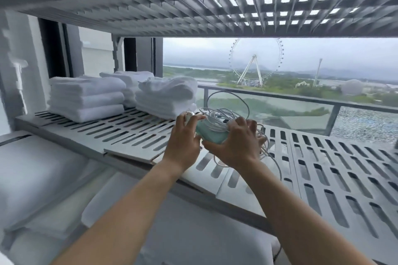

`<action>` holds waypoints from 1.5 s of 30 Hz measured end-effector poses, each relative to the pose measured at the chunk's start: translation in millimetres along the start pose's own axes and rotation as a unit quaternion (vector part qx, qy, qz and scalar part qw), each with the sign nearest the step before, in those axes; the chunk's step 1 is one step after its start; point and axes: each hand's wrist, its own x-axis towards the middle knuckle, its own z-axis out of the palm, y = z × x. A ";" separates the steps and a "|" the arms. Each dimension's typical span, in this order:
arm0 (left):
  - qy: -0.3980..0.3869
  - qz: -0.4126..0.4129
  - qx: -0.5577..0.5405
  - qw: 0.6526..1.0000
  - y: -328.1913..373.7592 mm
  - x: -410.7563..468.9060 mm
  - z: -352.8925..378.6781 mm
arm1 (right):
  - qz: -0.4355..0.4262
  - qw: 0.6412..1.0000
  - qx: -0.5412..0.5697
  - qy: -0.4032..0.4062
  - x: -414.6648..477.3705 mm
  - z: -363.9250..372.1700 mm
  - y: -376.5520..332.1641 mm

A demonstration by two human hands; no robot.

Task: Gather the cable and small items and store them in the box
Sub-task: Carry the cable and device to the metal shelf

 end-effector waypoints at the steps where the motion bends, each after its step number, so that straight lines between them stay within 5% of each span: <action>1: -0.008 -0.007 -0.007 1.000 0.6 5.0 6.0 | 0.003 1.000 -0.006 -0.001 3.8 1.3 5.5; 8: -0.095 -0.060 -0.009 0.994 -7.3 21.3 34.3 | 0.027 0.997 -0.019 -0.069 11.3 19.6 32.9; 16: -0.095 -0.171 -0.026 0.980 -17.3 14.2 47.6 | -0.039 0.988 0.042 -0.145 5.8 23.2 41.4; 22: -0.155 -0.168 0.146 0.962 -21.4 8.2 48.2 | -0.032 0.990 0.020 -0.132 4.7 17.1 41.2; 31: -0.294 -0.111 0.201 0.928 -30.5 15.1 45.3 | -0.047 0.985 0.050 -0.155 2.7 26.8 42.8; 34: -0.266 -0.102 0.184 0.941 -29.8 11.7 45.4 | -0.055 0.986 0.050 -0.151 2.2 25.0 43.9; 38: -0.110 -0.025 0.163 0.980 -25.9 -2.5 39.7 | -0.019 0.992 0.015 -0.121 -0.1 22.8 38.2; 45: -0.168 0.009 0.102 0.980 -29.8 -6.5 42.0 | 0.007 0.992 0.009 -0.125 -0.7 27.3 33.8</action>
